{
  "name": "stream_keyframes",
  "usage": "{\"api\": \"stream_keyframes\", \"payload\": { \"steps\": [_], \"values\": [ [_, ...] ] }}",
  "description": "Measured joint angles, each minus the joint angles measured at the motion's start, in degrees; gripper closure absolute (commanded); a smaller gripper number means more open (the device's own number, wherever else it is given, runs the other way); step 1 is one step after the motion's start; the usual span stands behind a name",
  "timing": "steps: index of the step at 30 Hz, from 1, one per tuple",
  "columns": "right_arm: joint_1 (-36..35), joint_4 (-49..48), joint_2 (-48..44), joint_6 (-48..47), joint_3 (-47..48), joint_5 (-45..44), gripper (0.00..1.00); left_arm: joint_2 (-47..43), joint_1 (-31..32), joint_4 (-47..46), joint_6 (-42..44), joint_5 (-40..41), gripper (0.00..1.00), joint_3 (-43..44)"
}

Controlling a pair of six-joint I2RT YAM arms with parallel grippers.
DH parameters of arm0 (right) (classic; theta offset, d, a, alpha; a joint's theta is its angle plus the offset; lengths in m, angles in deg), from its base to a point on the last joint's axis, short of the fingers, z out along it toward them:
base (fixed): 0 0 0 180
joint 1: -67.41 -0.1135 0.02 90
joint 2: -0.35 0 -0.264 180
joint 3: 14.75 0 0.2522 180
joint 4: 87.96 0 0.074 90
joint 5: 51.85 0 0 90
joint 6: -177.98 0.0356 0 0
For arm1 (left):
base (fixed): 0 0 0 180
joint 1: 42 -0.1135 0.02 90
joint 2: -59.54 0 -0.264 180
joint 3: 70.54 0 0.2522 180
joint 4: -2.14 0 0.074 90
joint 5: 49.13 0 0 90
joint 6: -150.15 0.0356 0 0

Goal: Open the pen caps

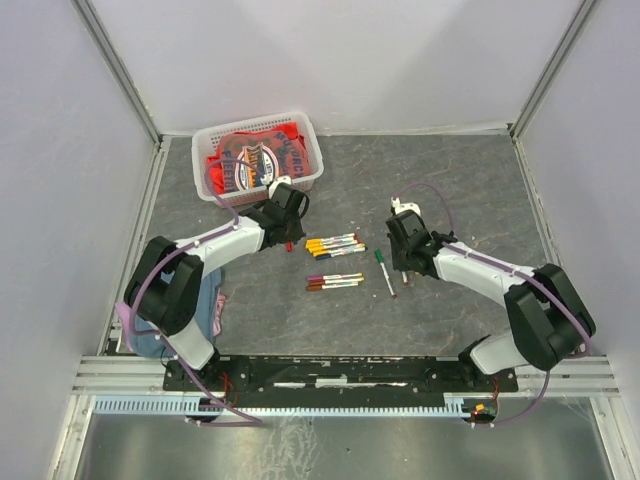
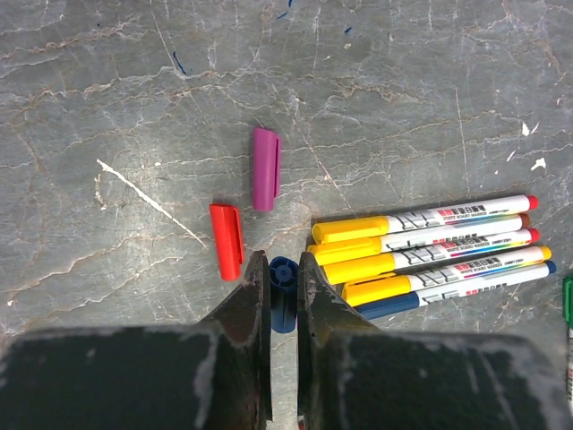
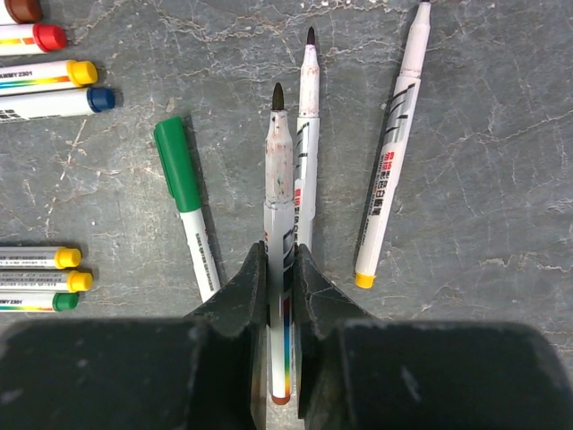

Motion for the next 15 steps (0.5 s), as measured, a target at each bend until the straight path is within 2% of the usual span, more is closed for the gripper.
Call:
{"api": "stream_keyframes", "payload": {
  "steps": [9, 15],
  "values": [
    [0.6, -1.3, 2.9, -0.1, 0.9, 1.1, 0.82, 0.3, 0.0, 1.0, 1.4, 0.2, 0.88, 0.0],
    [0.6, -1.5, 4.0, -0.2, 1.5, 1.3, 0.81, 1.0, 0.0, 1.1, 1.8, 1.0, 0.8, 0.0]
  ]
}}
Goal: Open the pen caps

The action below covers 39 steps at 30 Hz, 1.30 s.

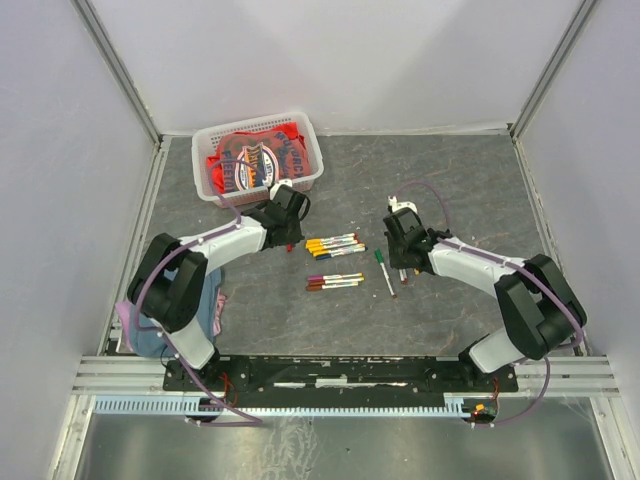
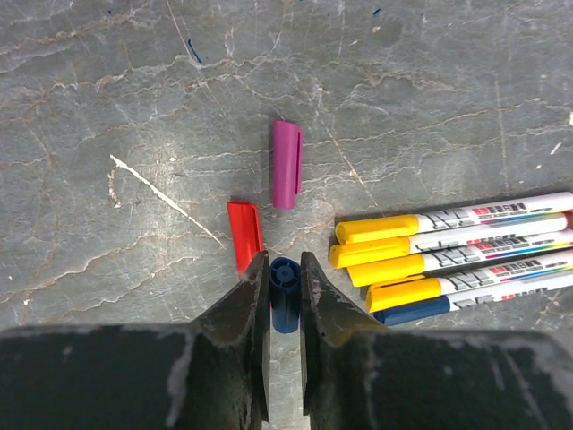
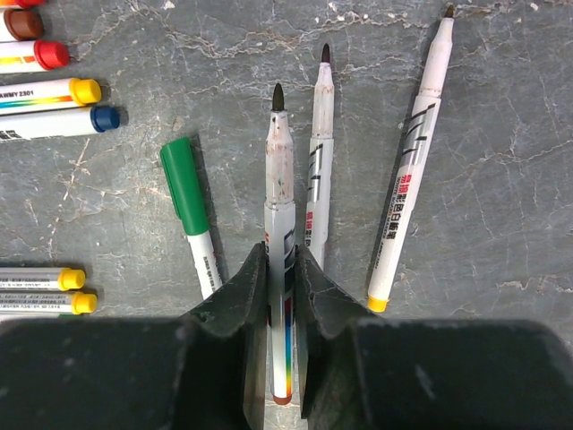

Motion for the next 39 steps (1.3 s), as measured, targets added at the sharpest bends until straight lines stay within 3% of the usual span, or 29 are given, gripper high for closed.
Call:
{"api": "stream_keyframes", "payload": {
  "steps": [19, 31, 39],
  "values": [
    [0.1, -0.7, 2.4, 0.0, 0.1, 0.2, 0.74, 3.1, 0.2, 0.7, 0.0, 0.2, 0.68, 0.0],
    [0.1, -0.7, 2.6, 0.0, 0.1, 0.2, 0.71, 4.0, 1.0, 0.9, 0.0, 0.4, 0.66, 0.0],
    [0.0, -0.1, -4.0, -0.4, 0.1, 0.8, 0.68, 3.6, 1.3, 1.0, 0.0, 0.5, 0.61, 0.0]
  ]
}}
